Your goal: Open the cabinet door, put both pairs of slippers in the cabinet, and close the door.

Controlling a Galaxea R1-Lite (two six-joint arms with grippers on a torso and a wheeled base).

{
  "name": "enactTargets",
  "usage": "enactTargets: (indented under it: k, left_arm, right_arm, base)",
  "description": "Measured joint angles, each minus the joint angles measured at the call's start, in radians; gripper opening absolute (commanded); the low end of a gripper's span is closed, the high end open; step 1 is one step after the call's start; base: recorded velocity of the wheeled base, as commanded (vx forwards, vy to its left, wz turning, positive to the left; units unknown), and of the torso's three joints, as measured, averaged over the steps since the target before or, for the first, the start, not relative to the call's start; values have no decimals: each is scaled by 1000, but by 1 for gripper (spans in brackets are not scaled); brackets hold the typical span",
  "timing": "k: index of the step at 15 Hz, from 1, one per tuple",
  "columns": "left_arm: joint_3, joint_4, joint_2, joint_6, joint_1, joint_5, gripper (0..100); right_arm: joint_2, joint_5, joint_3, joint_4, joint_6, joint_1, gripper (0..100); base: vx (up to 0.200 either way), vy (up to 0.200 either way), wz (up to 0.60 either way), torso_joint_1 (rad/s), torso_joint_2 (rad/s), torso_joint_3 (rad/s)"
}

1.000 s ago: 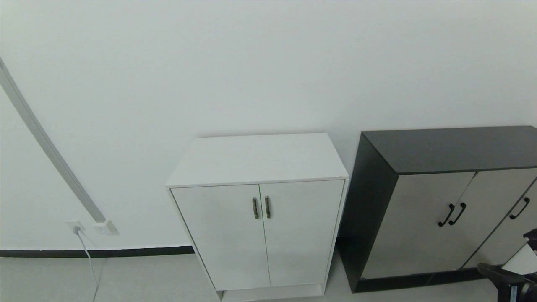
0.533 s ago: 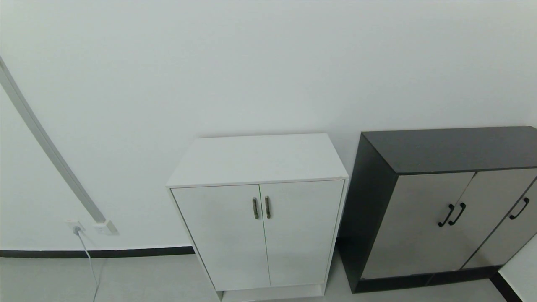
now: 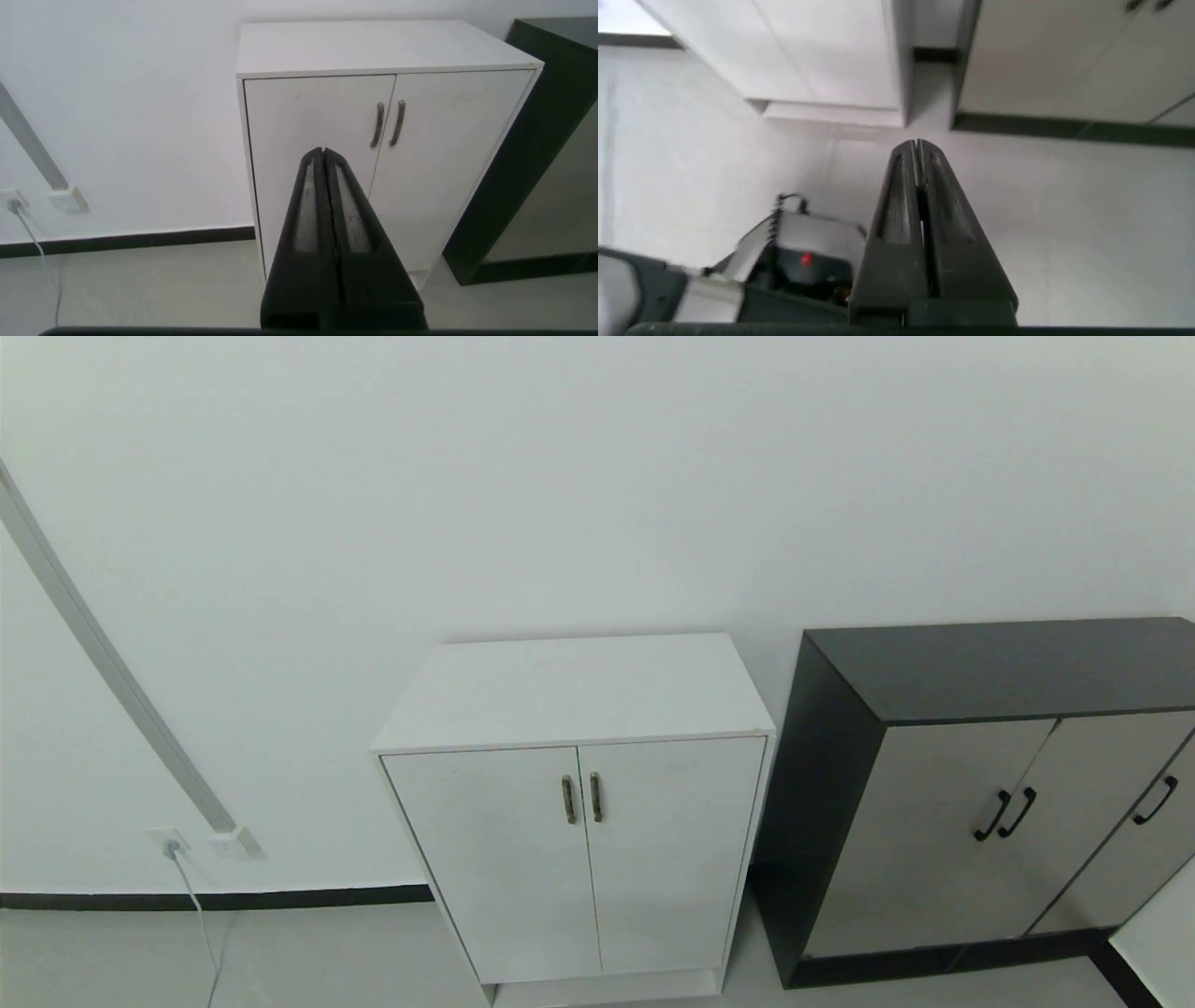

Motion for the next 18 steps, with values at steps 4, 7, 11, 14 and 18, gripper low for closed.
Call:
enactTargets:
  k: [4, 7, 11, 14, 18]
  left_arm:
    - [0, 0, 0, 0, 0, 0, 0]
    - [0, 0, 0, 0, 0, 0, 0]
    - [0, 0, 0, 0, 0, 0, 0]
    - [0, 0, 0, 0, 0, 0, 0]
    - [0, 0, 0, 0, 0, 0, 0]
  right_arm:
    - [-134, -10, 0, 3, 12, -15, 0]
    - [-282, -10, 0, 3, 12, -33, 0]
    - [-410, -13, 0, 1, 18, -48, 0]
    - [-467, -17, 0, 2, 14, -80, 0]
    - [-512, -81, -2, -2, 42, -98, 0]
  base:
    - [0, 0, 0, 0, 0, 0]
    - [0, 0, 0, 0, 0, 0]
    - [0, 0, 0, 0, 0, 0]
    - [0, 0, 0, 0, 0, 0]
    - [0, 0, 0, 0, 0, 0]
